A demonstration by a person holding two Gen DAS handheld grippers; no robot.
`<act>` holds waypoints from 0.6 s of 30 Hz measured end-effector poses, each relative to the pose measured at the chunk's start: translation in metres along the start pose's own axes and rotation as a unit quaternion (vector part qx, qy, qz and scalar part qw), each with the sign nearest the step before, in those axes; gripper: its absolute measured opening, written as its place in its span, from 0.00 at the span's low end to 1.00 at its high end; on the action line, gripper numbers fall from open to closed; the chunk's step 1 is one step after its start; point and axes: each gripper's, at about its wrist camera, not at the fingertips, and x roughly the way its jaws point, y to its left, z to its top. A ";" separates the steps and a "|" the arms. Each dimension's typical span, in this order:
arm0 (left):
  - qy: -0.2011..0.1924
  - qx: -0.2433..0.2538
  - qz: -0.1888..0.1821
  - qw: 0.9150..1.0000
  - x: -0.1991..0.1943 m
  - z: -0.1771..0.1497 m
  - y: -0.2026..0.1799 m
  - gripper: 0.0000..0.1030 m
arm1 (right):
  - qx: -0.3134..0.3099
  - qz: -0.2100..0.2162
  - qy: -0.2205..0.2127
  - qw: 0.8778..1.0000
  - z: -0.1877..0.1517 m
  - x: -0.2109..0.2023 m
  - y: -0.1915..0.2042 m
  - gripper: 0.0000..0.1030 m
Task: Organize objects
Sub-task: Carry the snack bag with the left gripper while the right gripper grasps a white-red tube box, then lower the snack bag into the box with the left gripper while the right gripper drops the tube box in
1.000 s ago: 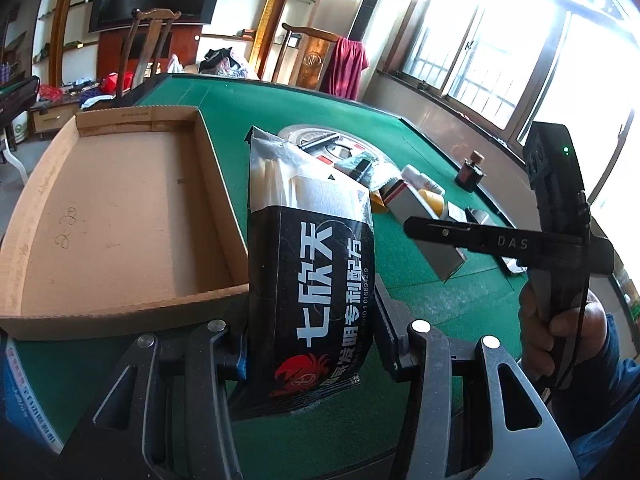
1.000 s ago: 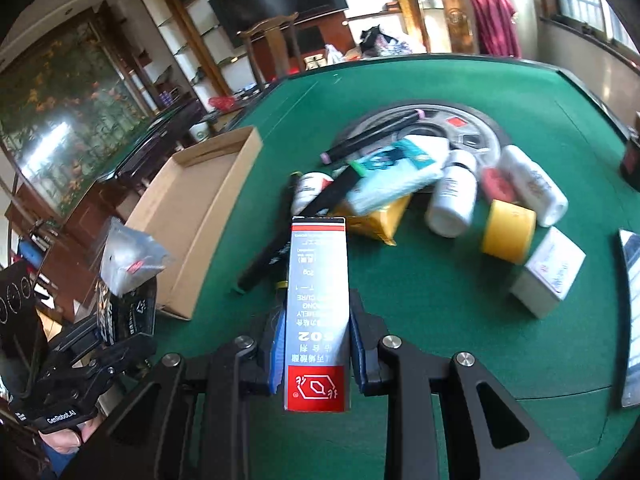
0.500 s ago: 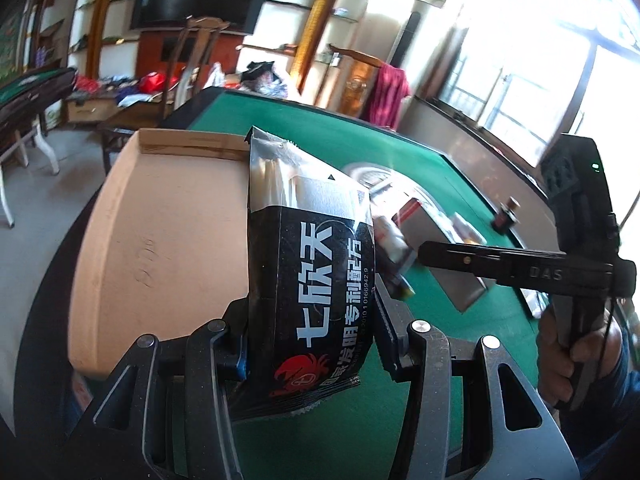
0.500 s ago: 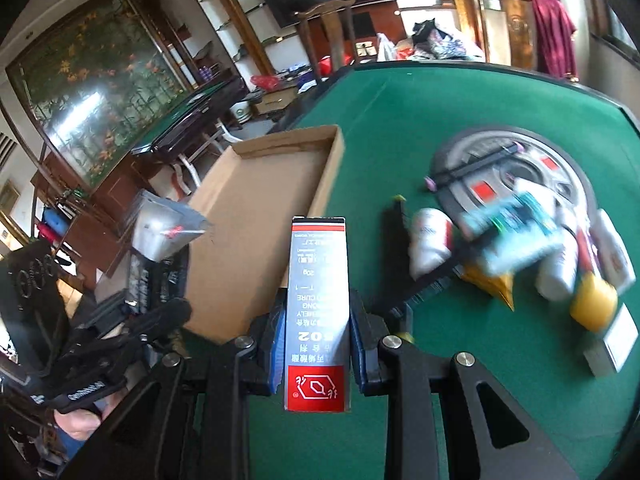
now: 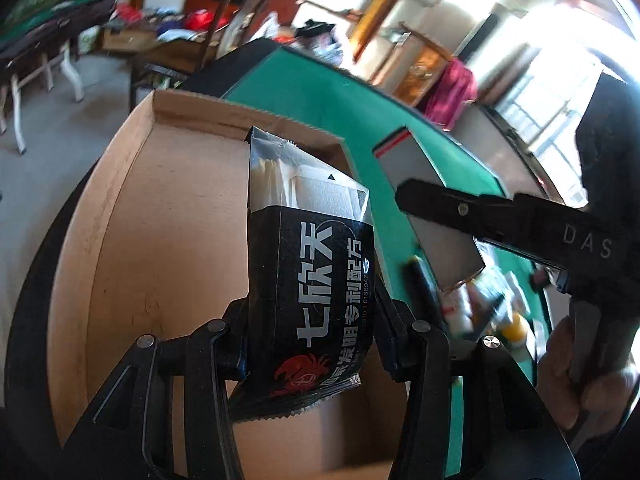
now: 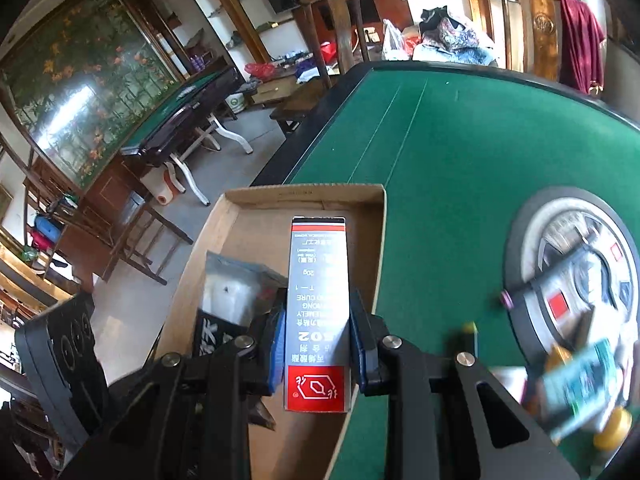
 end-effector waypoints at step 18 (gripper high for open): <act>0.040 -0.010 0.026 0.999 0.040 0.007 -0.004 0.46 | 0.020 -0.032 0.050 0.998 0.041 0.080 -0.019 0.26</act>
